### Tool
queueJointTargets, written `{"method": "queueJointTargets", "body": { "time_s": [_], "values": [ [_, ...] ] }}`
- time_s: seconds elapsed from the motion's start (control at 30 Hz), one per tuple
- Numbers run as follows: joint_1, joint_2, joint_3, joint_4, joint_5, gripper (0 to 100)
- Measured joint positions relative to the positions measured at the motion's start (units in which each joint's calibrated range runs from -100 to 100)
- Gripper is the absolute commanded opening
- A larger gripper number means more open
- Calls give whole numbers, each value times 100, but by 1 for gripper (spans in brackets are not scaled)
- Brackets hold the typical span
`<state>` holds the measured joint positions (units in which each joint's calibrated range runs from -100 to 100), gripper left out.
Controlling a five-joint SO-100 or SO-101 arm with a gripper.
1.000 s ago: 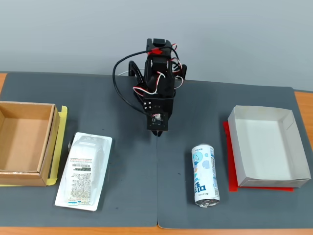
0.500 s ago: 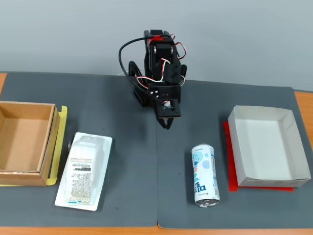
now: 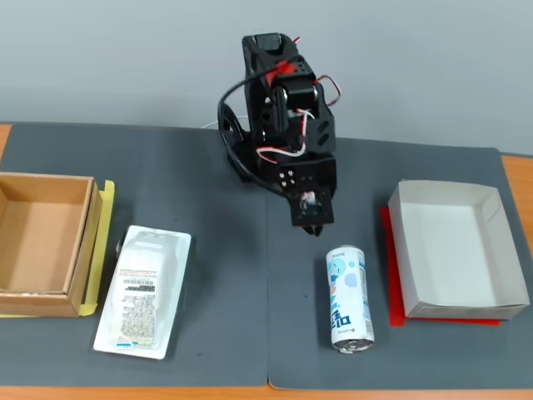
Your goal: Pick the can and put it in the brown box
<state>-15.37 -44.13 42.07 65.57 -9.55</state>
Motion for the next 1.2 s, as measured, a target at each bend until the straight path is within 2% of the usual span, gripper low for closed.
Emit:
{"method": "queueJointTargets", "body": {
  "time_s": [0.23, 0.47, 0.57, 0.83, 0.93, 1.2],
  "values": [
    [-429, 1327, -1052, 0, -288, 2],
    [-783, 2511, -1913, 0, -317, 2],
    [-968, 2950, -2294, 0, -317, 10],
    [-1086, 3905, -3092, -9, -322, 41],
    [-1138, 4142, -3246, -9, -322, 45],
    [-1175, 4514, -3309, -35, -322, 45]
  ]
}}
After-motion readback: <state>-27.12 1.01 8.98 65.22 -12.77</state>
